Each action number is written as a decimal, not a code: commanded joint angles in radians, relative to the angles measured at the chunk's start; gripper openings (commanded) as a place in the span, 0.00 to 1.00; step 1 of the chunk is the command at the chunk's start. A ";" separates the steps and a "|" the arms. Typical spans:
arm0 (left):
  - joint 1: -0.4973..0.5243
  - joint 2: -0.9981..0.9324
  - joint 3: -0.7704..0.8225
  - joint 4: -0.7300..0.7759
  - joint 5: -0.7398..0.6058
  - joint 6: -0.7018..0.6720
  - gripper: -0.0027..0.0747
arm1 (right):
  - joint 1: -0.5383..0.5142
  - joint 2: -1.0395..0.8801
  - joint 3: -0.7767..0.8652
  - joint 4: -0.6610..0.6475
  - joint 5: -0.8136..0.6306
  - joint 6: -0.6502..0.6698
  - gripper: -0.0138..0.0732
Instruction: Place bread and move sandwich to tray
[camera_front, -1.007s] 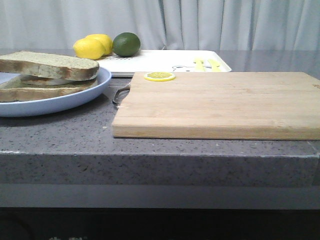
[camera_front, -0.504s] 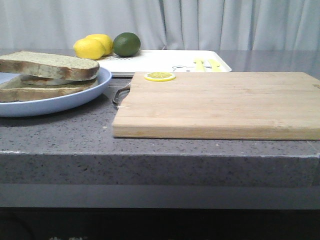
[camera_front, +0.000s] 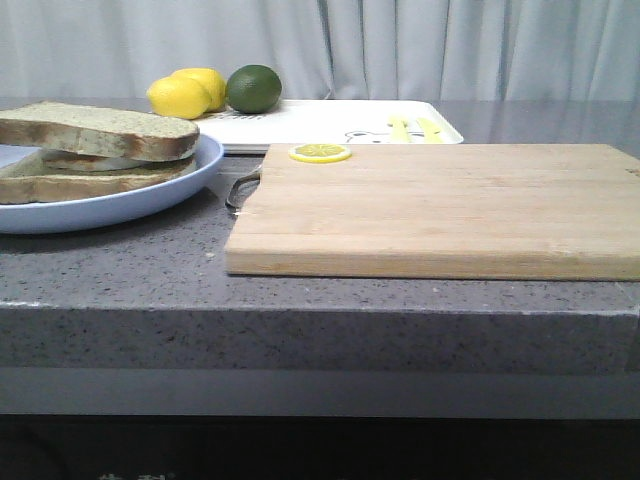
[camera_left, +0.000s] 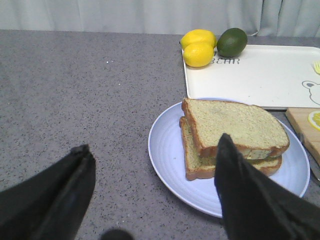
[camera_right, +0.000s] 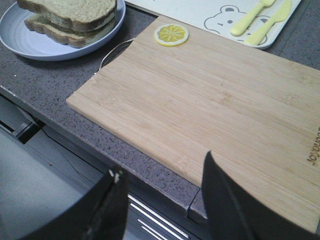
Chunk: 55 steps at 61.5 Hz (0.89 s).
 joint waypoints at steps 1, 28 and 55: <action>-0.001 0.020 -0.071 -0.005 -0.011 -0.005 0.67 | -0.002 -0.003 -0.024 -0.002 -0.073 0.001 0.59; -0.001 0.351 -0.367 -0.052 0.411 -0.007 0.67 | -0.002 -0.003 -0.024 -0.002 -0.073 0.001 0.59; 0.100 0.779 -0.512 -0.103 0.456 0.054 0.67 | -0.002 -0.003 -0.024 -0.002 -0.073 0.001 0.59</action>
